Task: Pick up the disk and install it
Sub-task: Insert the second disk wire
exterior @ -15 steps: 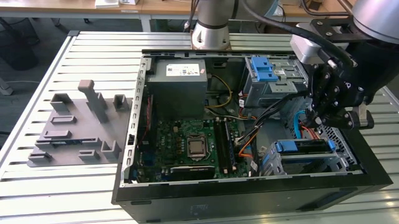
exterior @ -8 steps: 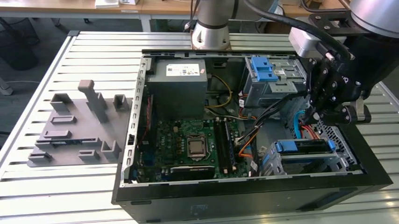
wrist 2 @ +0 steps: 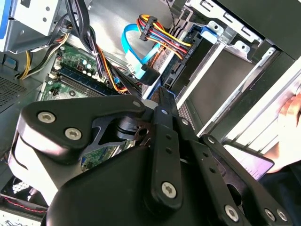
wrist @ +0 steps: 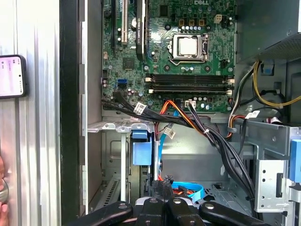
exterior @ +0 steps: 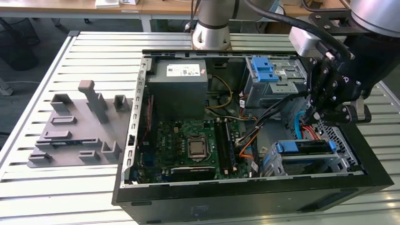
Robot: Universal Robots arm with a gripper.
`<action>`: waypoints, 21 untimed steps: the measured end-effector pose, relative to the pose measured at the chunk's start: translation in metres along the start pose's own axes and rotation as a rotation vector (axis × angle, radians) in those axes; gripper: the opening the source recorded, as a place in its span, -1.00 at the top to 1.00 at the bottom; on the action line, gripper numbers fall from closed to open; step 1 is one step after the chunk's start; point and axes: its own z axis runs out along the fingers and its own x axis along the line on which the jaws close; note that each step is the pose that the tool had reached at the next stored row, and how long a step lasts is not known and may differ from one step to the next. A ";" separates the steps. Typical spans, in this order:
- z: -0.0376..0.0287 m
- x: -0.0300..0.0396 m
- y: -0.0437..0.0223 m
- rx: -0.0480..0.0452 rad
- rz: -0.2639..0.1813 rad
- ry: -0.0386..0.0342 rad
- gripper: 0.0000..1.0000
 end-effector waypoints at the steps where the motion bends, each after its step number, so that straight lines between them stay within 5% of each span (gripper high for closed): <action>1: 0.0000 -0.0003 0.0000 0.0000 0.000 0.0000 0.79; 13: 0.0000 -0.0012 0.0001 0.0000 0.000 0.0000 0.79; 14: 0.0000 -0.0012 0.0001 0.0305 0.000 -0.0003 0.79; 17: 0.0000 -0.0012 0.0001 0.0447 0.000 -0.0004 0.79; 21: 0.0000 -0.0012 0.0001 0.0452 0.000 -0.0004 0.79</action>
